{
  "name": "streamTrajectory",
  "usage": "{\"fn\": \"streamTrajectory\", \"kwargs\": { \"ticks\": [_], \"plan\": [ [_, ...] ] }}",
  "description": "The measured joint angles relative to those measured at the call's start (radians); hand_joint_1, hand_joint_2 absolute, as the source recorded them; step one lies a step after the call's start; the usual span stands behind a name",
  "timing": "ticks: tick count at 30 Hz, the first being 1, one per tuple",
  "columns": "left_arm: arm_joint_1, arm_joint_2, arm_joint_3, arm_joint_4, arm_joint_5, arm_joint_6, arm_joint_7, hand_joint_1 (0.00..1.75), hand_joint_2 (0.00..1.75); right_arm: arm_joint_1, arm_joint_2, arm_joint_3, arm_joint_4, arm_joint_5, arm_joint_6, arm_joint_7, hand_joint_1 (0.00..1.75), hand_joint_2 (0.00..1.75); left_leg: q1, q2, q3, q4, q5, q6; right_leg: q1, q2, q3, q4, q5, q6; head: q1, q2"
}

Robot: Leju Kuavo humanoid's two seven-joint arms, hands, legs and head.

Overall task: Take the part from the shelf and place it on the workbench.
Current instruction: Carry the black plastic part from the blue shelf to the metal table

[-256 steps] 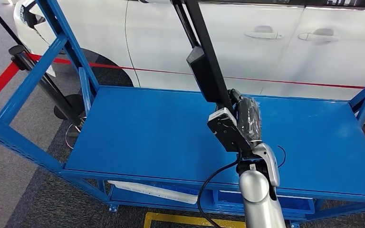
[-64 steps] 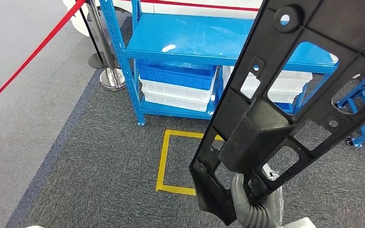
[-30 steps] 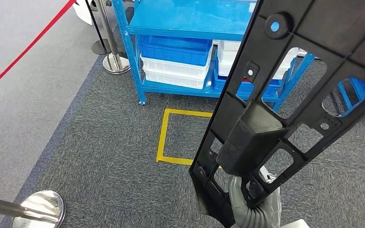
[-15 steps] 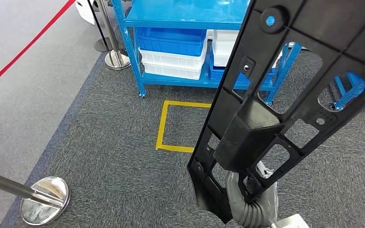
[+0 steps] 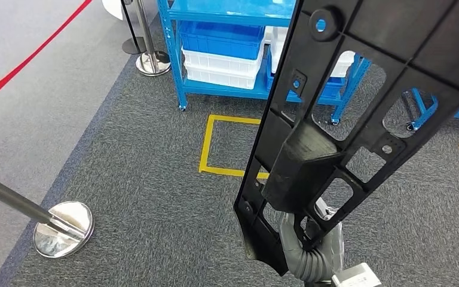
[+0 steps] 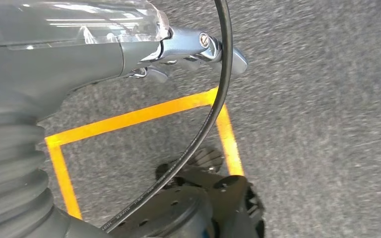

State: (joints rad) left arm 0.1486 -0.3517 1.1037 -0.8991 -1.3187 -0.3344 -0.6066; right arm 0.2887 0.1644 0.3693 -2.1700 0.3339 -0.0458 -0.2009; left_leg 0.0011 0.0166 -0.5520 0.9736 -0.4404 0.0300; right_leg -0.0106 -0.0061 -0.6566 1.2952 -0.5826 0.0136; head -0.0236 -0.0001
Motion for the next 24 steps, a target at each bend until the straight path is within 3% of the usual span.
{"fn": "streamTrajectory", "kwargs": {
  "ticks": [2,4,5,6,8,9,12,13,14,15,17,18,20,21,22,23,24],
  "plan": [
    [-0.003,0.000,0.008,0.005,-0.010,0.000,-0.003,0.00,1.75,0.000,0.000,-0.003,0.006,-0.001,-0.003,0.001,1.75,1.75,0.000,0.000,-0.043,0.022,0.017,-0.006,-0.001,0.000,0.085,-0.081,0.053,-0.003,0.000,0.000],
    [-0.005,0.000,0.014,0.009,-0.020,0.000,-0.008,0.00,1.75,-0.002,0.003,-0.007,0.008,-0.002,-0.006,0.002,1.75,1.75,-0.003,-0.002,-0.071,0.043,0.031,-0.015,0.002,0.000,0.195,-0.233,0.030,-0.009,0.000,0.000],
    [-0.006,0.000,0.017,0.011,-0.025,-0.001,-0.010,0.00,1.75,-0.003,0.005,-0.009,0.008,-0.003,-0.007,0.003,1.75,1.75,-0.004,-0.002,-0.078,0.048,0.039,-0.020,0.004,0.000,0.227,-0.286,0.009,-0.012,0.000,0.000],
    [-0.007,0.000,0.021,0.013,-0.031,-0.001,-0.013,0.00,1.75,-0.003,0.007,-0.011,0.007,-0.004,-0.008,0.003,1.75,1.75,-0.005,-0.002,-0.083,0.049,0.049,-0.026,0.007,0.001,0.239,-0.315,-0.001,-0.015,0.000,0.000],
    [-0.009,0.001,0.031,0.017,-0.041,-0.001,-0.018,0.00,1.75,-0.003,0.009,-0.016,0.007,-0.007,-0.010,0.003,1.75,1.75,-0.002,-0.003,-0.094,0.052,0.053,-0.037,0.004,-0.001,0.222,-0.321,0.015,-0.027,0.001,0.000],
    [-0.009,0.001,0.037,0.020,-0.044,0.000,-0.019,0.00,1.75,-0.003,0.010,-0.019,0.007,-0.008,-0.010,0.003,1.75,1.75,0.000,-0.005,-0.102,0.068,0.026,-0.044,0.002,-0.003,0.209,-0.321,0.028,-0.035,0.000,0.000],
    [-0.010,0.001,0.046,0.026,-0.052,0.003,-0.021,0.00,1.75,-0.003,0.016,-0.026,0.007,-0.010,-0.010,0.004,1.75,1.75,0.006,-0.007,-0.130,0.213,-0.130,-0.060,0.002,-0.006,0.162,-0.319,0.067,-0.047,-0.004,0.000],
    [-0.012,0.001,0.048,0.028,-0.056,0.005,-0.021,0.00,1.75,-0.003,0.017,-0.029,0.007,-0.010,-0.011,0.004,1.75,1.75,0.007,-0.007,-0.133,0.271,-0.156,-0.063,0.002,-0.006,0.145,-0.316,0.079,-0.047,-0.004,0.000],
    [-0.014,0.002,0.051,0.030,-0.060,0.007,-0.022,0.00,1.75,-0.003,0.017,-0.031,0.007,-0.009,-0.011,0.005,1.75,1.75,0.009,-0.007,-0.128,0.313,-0.153,-0.066,0.003,-0.007,0.127,-0.311,0.091,-0.045,-0.004,0.000],
    [-0.016,0.002,0.053,0.032,-0.063,0.008,-0.022,0.00,1.75,-0.003,0.017,-0.033,0.007,-0.008,-0.011,0.005,1.75,1.75,0.010,-0.007,-0.110,0.327,-0.127,-0.066,0.003,-0.007,0.106,-0.304,0.102,-0.044,-0.004,0.000],
    [-0.020,0.002,0.060,0.034,-0.069,0.011,-0.024,0.00,1.75,-0.003,0.020,-0.037,0.007,-0.004,-0.011,0.007,1.75,1.75,0.011,-0.009,-0.027,0.255,-0.071,-0.062,0.003,-0.006,0.067,-0.286,0.120,-0.039,-0.005,0.000],
    [-0.022,0.002,0.062,0.035,-0.073,0.012,-0.026,0.00,1.75,-0.002,0.022,-0.038,0.006,-0.001,-0.012,0.008,1.75,1.75,0.010,-0.011,0.035,0.177,-0.070,-0.058,0.004,-0.006,0.053,-0.278,0.127,-0.035,-0.005,0.000],
    [-0.028,0.002,0.067,0.036,-0.082,0.016,-0.031,0.00,1.75,-0.002,0.025,-0.040,0.005,0.006,-0.013,0.009,1.75,1.75,0.005,-0.015,0.130,0.036,-0.107,-0.045,0.006,-0.006,0.038,-0.269,0.143,-0.025,-0.005,0.000],
    [-0.031,0.002,0.070,0.037,-0.085,0.018,-0.033,0.00,1.75,-0.002,0.026,-0.041,0.005,0.009,-0.014,0.009,1.75,1.75,0.001,-0.015,0.148,0.000,-0.119,-0.038,0.005,-0.007,0.034,-0.269,0.153,-0.019,-0.005,0.000],
    [-0.032,0.002,0.074,0.038,-0.086,0.019,-0.034,0.00,1.75,-0.001,0.026,-0.041,0.005,0.010,-0.014,0.009,1.75,1.75,0.001,-0.015,0.146,-0.013,-0.118,-0.030,0.005,-0.008,0.032,-0.271,0.164,-0.012,-0.004,0.000],
    [-0.034,0.002,0.078,0.039,-0.087,0.019,-0.034,0.00,1.75,-0.001,0.027,-0.042,0.005,0.012,-0.014,0.009,1.75,1.75,0.002,-0.012,0.137,-0.014,-0.108,-0.022,0.004,-0.006,0.027,-0.269,0.164,-0.006,-0.003,0.000],
    [-0.034,0.001,0.081,0.040,-0.090,0.020,-0.033,0.00,1.75,0.000,0.027,-0.042,0.005,0.014,-0.014,0.010,1.75,1.75,0.003,-0.010,0.127,-0.017,-0.097,-0.012,0.003,-0.004,0.020,-0.258,0.147,-0.002,-0.002,0.000]
  ]
}}
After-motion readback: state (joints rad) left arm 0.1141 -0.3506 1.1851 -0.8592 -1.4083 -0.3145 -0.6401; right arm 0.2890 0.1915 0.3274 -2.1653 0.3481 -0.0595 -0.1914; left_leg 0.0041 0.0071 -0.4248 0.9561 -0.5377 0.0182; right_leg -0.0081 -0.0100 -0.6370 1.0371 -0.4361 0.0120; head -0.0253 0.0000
